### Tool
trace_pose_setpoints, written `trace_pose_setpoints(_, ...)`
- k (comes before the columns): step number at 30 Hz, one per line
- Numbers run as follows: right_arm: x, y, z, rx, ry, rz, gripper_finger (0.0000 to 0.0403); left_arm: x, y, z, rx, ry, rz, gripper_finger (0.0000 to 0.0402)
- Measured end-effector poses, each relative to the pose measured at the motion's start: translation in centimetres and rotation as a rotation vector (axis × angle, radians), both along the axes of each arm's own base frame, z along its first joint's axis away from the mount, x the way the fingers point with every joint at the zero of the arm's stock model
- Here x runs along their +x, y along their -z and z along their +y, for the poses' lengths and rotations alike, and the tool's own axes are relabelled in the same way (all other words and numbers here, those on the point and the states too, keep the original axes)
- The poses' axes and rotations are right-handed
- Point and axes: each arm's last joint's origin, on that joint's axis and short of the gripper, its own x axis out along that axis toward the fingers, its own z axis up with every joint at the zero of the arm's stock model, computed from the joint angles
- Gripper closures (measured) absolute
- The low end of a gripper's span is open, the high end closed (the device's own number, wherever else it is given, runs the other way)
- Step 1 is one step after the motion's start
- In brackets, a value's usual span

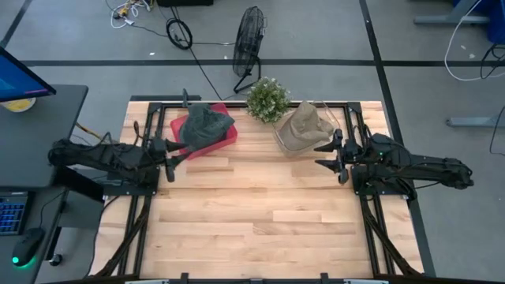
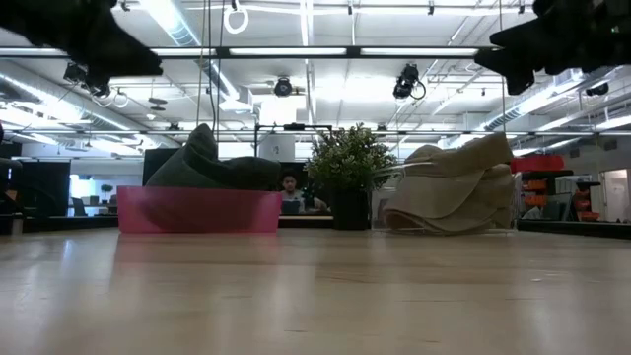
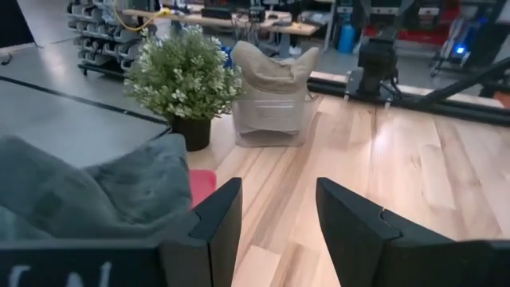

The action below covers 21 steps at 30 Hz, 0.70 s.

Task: Pick & Place hat
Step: Return to Home Position

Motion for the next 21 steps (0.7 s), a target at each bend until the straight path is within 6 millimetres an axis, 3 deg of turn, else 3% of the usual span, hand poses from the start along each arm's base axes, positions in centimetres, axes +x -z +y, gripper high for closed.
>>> trace_pose_setpoints(12,-0.4,4.0,0.1,0.015,0.000,-0.061,0.0197,1.0,8.3,-0.9,0.056,0.266,-0.122,0.0237)
trace_pose_setpoints(21,-0.9,4.8,0.2,-0.022,-0.005,-0.116,0.0197,0.8,7.8,-0.9,0.158,0.298,-0.146,0.0237)
